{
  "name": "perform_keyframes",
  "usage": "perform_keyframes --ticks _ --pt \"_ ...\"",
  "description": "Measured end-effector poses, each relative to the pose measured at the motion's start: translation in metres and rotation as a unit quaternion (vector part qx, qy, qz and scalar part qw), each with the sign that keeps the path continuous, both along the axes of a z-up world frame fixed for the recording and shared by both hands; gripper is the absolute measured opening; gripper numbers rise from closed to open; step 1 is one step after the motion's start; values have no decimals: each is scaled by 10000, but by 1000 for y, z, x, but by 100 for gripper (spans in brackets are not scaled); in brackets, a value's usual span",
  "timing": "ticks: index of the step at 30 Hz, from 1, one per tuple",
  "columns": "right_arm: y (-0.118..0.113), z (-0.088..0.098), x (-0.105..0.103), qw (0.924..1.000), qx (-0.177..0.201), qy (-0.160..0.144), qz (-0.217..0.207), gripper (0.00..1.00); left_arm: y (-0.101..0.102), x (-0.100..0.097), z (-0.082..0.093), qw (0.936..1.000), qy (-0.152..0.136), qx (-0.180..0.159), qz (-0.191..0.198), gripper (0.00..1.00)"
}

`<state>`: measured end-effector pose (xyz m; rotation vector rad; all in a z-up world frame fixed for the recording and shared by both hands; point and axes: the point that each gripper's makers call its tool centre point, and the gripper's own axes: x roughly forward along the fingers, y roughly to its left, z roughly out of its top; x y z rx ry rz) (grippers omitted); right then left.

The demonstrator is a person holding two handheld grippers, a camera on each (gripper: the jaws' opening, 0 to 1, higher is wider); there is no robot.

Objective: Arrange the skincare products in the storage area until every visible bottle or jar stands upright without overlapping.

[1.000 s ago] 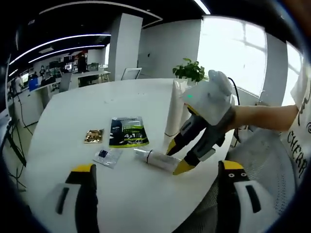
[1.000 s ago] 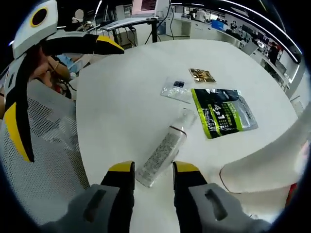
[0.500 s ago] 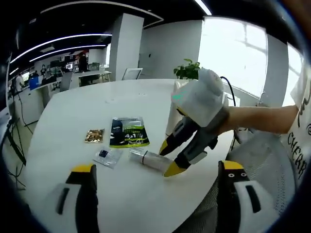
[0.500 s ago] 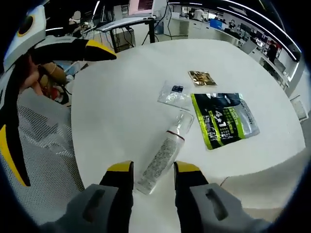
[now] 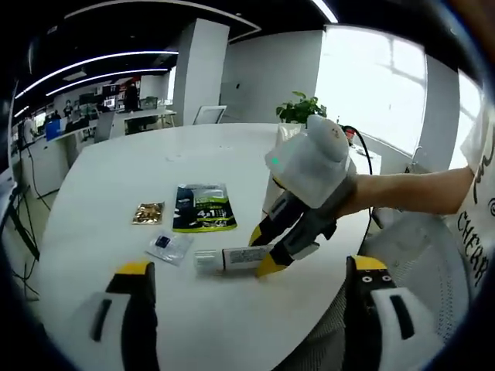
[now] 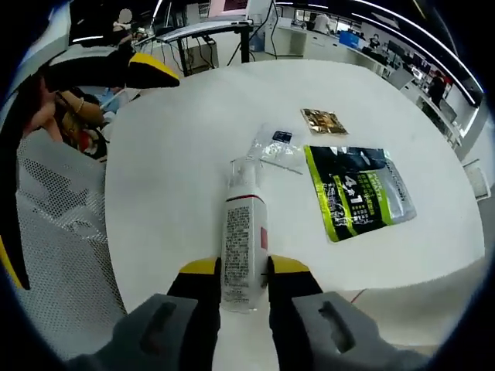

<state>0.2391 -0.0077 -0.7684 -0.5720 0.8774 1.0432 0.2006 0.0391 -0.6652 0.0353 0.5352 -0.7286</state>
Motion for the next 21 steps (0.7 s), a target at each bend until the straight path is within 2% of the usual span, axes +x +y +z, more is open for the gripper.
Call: perform_keyframes --ticks 2,5,7,9,13,15,19,21 --pt "2 0 -1 9999 143 80 8 22 0 0 0 10000 36 -48 36 96" --pt "2 3 -7 9979 518 317 -212 22 0 1 1 9999 67 -110 71 95" --pt "7 8 -14 9918 1047 629 -373 21 2 1 2 9997 99 -184 131 93" --pt "6 13 -17 9884 1261 706 -469 21 6 3 3 9993 150 -279 208 91" --pt "8 36 -22 9726 1977 927 -799 21 7 4 9 9972 248 -620 342 84" --pt "11 59 -22 9582 2545 964 -880 21 7 5 11 9955 325 -797 407 79" --pt "14 89 -30 9419 3097 955 -879 21 10 7 20 9865 562 -1429 572 64" --pt "15 100 -36 9367 3285 895 -817 21 8 8 26 9811 579 -1757 562 59"
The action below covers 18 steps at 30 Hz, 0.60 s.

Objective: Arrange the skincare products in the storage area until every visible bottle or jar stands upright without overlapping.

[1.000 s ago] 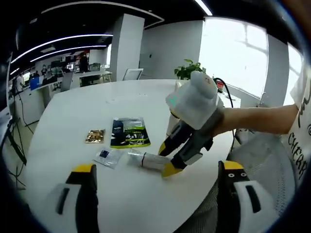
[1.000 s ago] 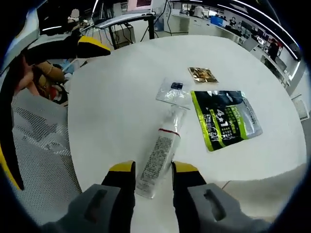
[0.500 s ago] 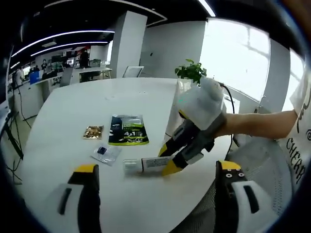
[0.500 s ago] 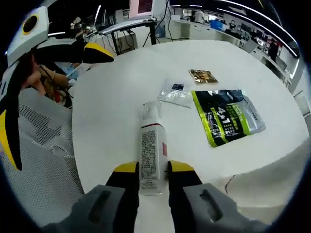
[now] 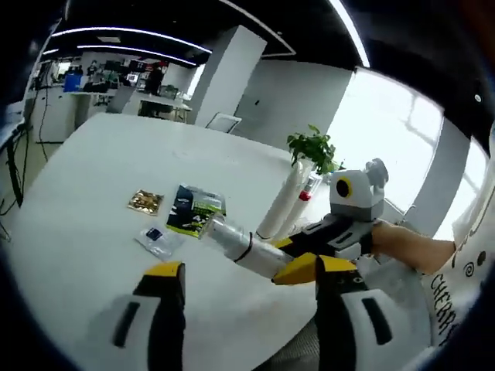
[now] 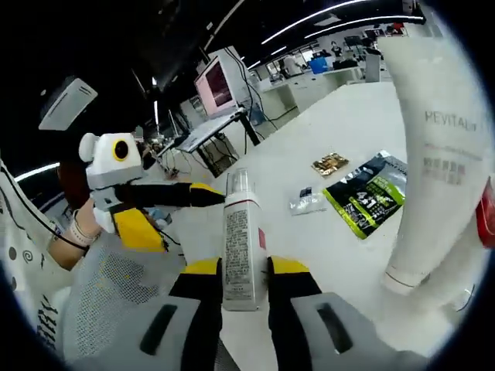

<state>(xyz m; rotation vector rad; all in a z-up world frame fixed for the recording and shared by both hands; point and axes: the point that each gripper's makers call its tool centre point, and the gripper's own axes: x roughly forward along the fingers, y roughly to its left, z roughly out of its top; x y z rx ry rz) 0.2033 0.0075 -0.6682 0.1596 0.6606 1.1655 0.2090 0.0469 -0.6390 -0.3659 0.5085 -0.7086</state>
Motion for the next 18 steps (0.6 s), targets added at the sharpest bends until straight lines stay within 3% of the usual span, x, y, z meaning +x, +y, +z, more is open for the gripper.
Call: perform_keyframes --ticks 3,6,8,9,10,11,15,18 --pt "3 18 -9 9995 239 -195 -35 21 -10 -2 10 9974 236 -684 -56 47" --pt "4 27 -13 9988 306 -374 -92 21 -17 -4 11 9969 280 -721 -108 39" --pt "4 33 -14 9965 180 -815 -56 21 -18 -2 12 9969 273 -739 -83 38" --pt "4 34 -15 9953 106 -964 -32 21 -20 0 15 9958 294 -864 -42 36" --pt "4 36 -14 9914 -69 -1310 -4 21 -23 1 19 9944 305 -1015 -21 35" --pt "3 37 -14 9896 -147 -1428 -2 21 -24 4 22 9927 295 -1170 17 34" --pt "7 44 -17 9804 -349 -1936 93 21 -25 11 22 9921 302 -1218 36 32" --pt "0 42 -10 9697 -725 -2334 -7 21 -34 12 24 9887 366 -1456 -27 28"
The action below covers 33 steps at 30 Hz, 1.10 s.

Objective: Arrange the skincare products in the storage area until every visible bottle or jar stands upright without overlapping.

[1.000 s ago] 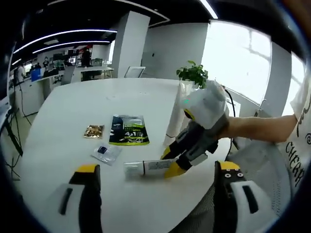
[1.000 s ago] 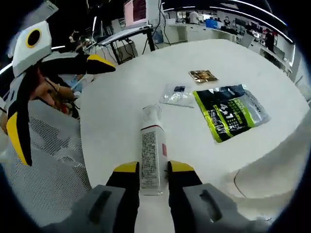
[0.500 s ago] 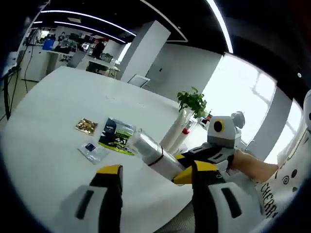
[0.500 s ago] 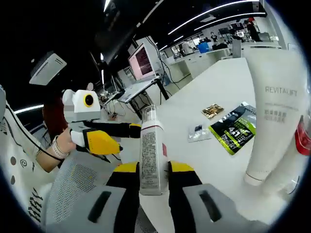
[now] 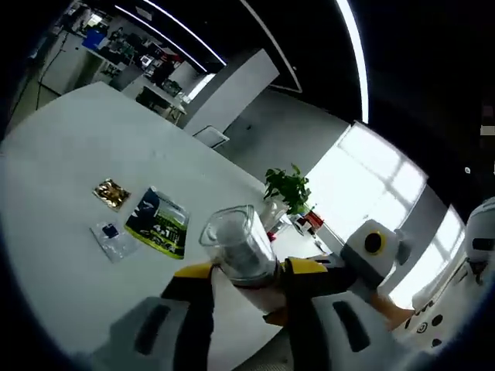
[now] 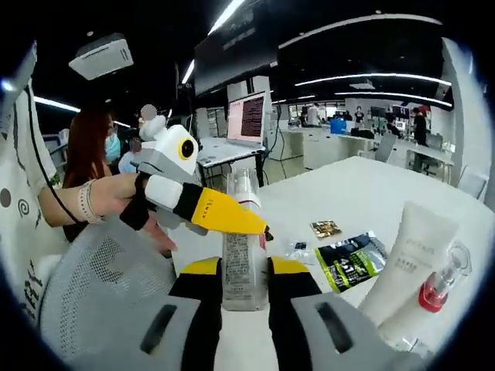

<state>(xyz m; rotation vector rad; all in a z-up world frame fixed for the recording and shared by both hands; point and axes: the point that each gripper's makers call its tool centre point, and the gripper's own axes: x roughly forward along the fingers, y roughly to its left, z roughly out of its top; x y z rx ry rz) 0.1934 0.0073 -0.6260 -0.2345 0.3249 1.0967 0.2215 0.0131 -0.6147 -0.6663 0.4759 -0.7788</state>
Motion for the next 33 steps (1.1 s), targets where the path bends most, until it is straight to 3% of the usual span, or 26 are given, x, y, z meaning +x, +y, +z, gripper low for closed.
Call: perform_keyframes --ticks 5,10,12,17,20,22,24,28,33 --pt "-4 -5 1 9997 -183 -181 7 22 -14 -2 2 9998 -161 -101 -99 23" --pt "-4 -10 2 9997 -217 -89 69 23 -24 -4 3 9995 -125 -100 -256 19" --pt "-4 -9 4 9994 -189 -255 112 23 -25 -5 6 9993 -166 -90 -309 18" --pt "-1 -11 0 9991 -97 11 423 25 -18 -3 5 9962 -388 172 -757 17" --pt "-6 -11 -7 9972 -68 245 701 22 -11 -2 2 9897 -734 680 -1024 17" --pt "-7 -9 -16 9941 125 537 930 21 -12 -6 5 9849 -939 750 -1249 17" --pt "-9 -8 -19 9915 264 764 1022 22 -14 -11 12 9819 -1099 619 -1415 17" --pt "-10 -6 -23 9888 389 851 1162 25 -22 -22 20 9757 -1307 476 -1691 17" --pt "-6 3 -33 9812 754 1135 1364 24 -38 -45 29 9607 -1627 252 -2236 17"
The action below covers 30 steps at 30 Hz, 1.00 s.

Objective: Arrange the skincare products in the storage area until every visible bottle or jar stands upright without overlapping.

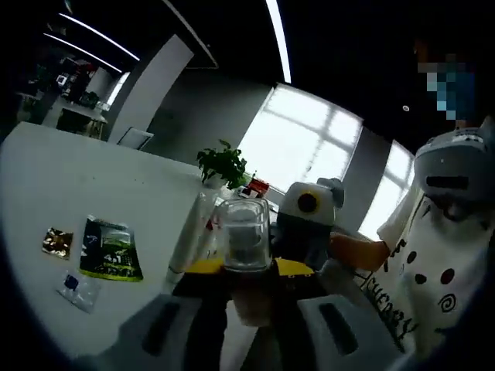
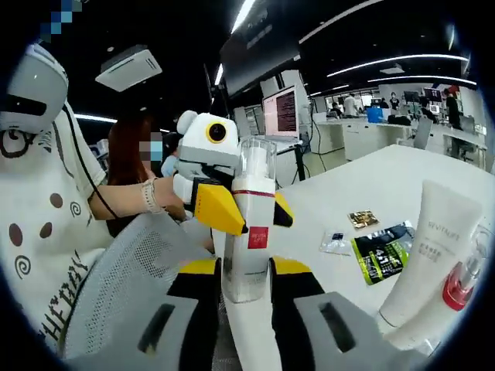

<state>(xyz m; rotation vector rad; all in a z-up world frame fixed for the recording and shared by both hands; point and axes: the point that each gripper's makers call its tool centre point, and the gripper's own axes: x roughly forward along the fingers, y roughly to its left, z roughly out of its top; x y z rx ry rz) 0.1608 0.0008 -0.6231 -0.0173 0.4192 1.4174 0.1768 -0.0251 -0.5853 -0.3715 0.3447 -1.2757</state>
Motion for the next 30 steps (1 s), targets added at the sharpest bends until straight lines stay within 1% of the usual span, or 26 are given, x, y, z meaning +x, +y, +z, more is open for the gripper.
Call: perform_keyframes --ticks 2,4,5,6,7,9,10,11,12,13,14,15,16,17,18,19,20,22,23,24,25,26,27,28,29,30 --pt "1 1 -4 10000 20 20 82 23 -3 -3 1 10000 -73 15 -25 17" --pt "-1 1 -5 10000 12 45 65 22 -4 -4 1 10000 -86 22 -44 17" --pt "-2 1 -5 10000 10 45 25 22 -5 -4 2 9998 -171 21 -38 17" --pt "-3 1 -3 10000 -7 32 -79 22 -5 -2 1 9994 -337 60 37 18" --pt "-5 0 1 9998 -48 8 -194 22 -5 -2 1 9991 -396 97 84 18" --pt "-7 -1 5 9990 -159 -155 -386 21 -6 2 -2 9988 -431 156 177 19" --pt "-8 -3 10 9977 -247 -288 -566 21 -4 7 -3 9982 -467 195 309 20" --pt "-9 -3 14 9962 -277 -343 -746 21 -4 12 -3 9975 -492 207 473 21" --pt "-9 -2 16 9953 -284 -380 -846 21 -3 13 -3 9972 -486 206 538 21" --pt "-10 0 21 9930 -298 -453 -1045 21 -3 18 0 9962 -462 122 724 22" --pt "-12 0 24 9901 -392 -598 -1209 21 -2 24 3 9949 -311 -22 961 23" --pt "-12 0 26 9889 -429 -661 -1261 21 -2 26 5 9938 -179 -124 1092 24" --pt "-14 -3 30 9830 -672 -932 -1431 21 -2 31 7 9909 23 -275 1315 26" --pt "-15 -4 32 9792 -803 -1058 -1532 21 -3 35 7 9882 205 -378 1469 28" --pt "-17 -6 34 9749 -958 -1199 -1611 21 -4 36 5 9872 274 -368 1525 29" --pt "-18 -8 37 9687 -1120 -1388 -1726 21 -7 36 2 9867 271 -283 1577 30" --pt "-19 -9 39 9647 -1180 -1466 -1840 21 -9 38 1 9855 253 -222 1660 32" --pt "-19 -9 42 9578 -1264 -1651 -1986 21 -9 43 -6 9821 440 -130 1828 32" --pt "-21 -9 44 9506 -1378 -1844 -2082 21 -9 46 -10 9785 520 -120 1991 32" --pt "-21 -10 45 9464 -1474 -1940 -2118 21 -10 46 -13 9774 522 -87 2045 32" --pt "-23 -9 46 9398 -1582 -2116 -2167 21 -12 46 -18 9763 556 25 2093 31" --pt "-23 -10 45 9371 -1635 -2182 -2180 21 -12 47 -22 9751 579 83 2141 28" --pt "-21 -10 44 9373 -1629 -2183 -2175 21 -12 47 -23 9745 587 104 2161 25" --pt "-22 -12 43 9347 -1691 -2225 -2197 21 -13 48 -27 9731 630 153 2211 22" --pt "-25 -13 44 9310 -1786 -2317 -2182 21 -10 51 -29 9699 587 198 2355 21" --pt "-25 -15 43 9306 -1823 -2317 -2170 21 -12 49 -30 9717 677 187 2257 21"
